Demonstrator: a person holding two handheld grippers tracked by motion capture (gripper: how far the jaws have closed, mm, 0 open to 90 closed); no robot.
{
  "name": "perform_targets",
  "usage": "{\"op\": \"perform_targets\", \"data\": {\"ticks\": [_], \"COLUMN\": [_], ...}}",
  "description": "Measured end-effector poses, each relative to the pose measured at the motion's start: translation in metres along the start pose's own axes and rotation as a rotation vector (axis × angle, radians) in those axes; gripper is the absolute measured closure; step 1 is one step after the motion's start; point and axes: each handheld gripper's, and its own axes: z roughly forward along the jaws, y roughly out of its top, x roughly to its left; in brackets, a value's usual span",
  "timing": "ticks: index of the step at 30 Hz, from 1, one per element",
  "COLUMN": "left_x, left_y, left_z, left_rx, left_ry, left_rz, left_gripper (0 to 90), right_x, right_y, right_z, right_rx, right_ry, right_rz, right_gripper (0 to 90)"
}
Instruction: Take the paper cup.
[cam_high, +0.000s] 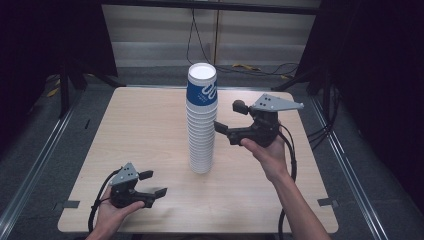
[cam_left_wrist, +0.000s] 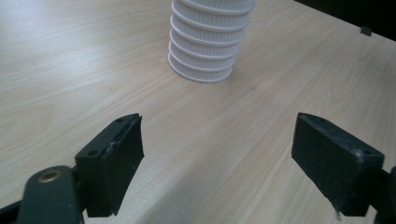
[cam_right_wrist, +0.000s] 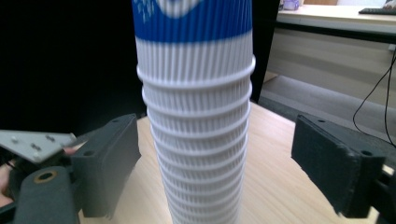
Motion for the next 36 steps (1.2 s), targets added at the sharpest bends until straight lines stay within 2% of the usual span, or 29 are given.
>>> {"op": "perform_targets", "data": {"ticks": [5,6,12,17,22,28,32,36], "left_x": [-0.001,-0.002,-0.003,-0.001,-0.001,0.0,0.001,0.002], "left_y": [0.0,0.0,0.001,0.0,0.001,0.001,0.0,0.0], "left_z": [0.001,0.001,0.001,0.002,0.0,0.0,0.0,-0.001], "left_rx": [0.006,0.008,0.014,0.016,0.01,0.01,0.011,0.009], "left_ry": [-0.014,-0.012,0.007,0.008,0.01,0.019,0.02,0.021], "left_rz": [0.009,0.015,0.034,0.024,0.032,0.03,0.019,0.021], "left_gripper": [16.2,16.2,16.2,16.2,16.2,16.2,16.2,16.3], "right_x": [0.003,0.004,0.008,0.009,0.004,0.006,0.002,0.003], "right_y": [0.015,0.019,0.039,0.053,0.059,0.067,0.07,0.071], "right_z": [-0.002,-0.001,0.008,0.018,0.027,0.037,0.045,0.05], "right_rx": [-0.009,0.002,-0.003,0.008,0.002,0.014,0.017,0.014], "right_ry": [0.018,0.034,0.059,0.072,0.085,0.085,0.1,0.11], "right_rz": [-0.011,-0.014,-0.032,-0.034,-0.016,-0.032,-0.01,-0.012], "right_gripper": [14.2,13.5,14.3,14.1,15.7,15.7,17.8,18.4]}}
